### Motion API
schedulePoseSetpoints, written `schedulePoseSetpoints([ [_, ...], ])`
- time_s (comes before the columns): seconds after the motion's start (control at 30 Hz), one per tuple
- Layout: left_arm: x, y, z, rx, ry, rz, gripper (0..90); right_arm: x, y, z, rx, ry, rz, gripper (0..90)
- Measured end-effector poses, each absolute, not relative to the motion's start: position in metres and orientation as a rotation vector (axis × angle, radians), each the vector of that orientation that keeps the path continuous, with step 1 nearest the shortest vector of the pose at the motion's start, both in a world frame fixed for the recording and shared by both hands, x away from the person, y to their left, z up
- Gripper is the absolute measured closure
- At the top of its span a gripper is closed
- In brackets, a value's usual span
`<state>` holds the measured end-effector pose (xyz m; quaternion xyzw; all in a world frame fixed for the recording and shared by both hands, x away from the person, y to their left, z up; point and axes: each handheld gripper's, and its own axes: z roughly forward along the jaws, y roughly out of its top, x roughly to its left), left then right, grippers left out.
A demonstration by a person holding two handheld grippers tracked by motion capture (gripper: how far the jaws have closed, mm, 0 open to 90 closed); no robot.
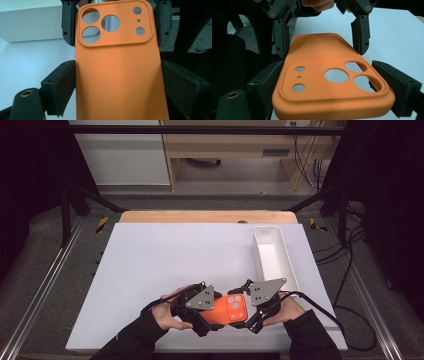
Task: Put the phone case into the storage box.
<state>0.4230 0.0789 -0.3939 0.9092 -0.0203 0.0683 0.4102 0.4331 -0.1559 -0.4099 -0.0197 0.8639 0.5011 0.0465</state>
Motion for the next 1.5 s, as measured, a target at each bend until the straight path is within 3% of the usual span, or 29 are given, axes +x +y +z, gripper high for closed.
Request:
schedulePoseSetpoints([
  [0.87,0.4250,0.0791,-0.3955,2.303,-0.031,0.158,14.6,0.4324,-0.1559,-0.4089,-0.035,2.658,1.509,15.9],
  [1.5,0.4288,0.0862,-0.3921,2.267,0.072,0.153,1.3,0.4342,-0.1586,-0.4068,0.010,2.693,1.455,16.2],
])
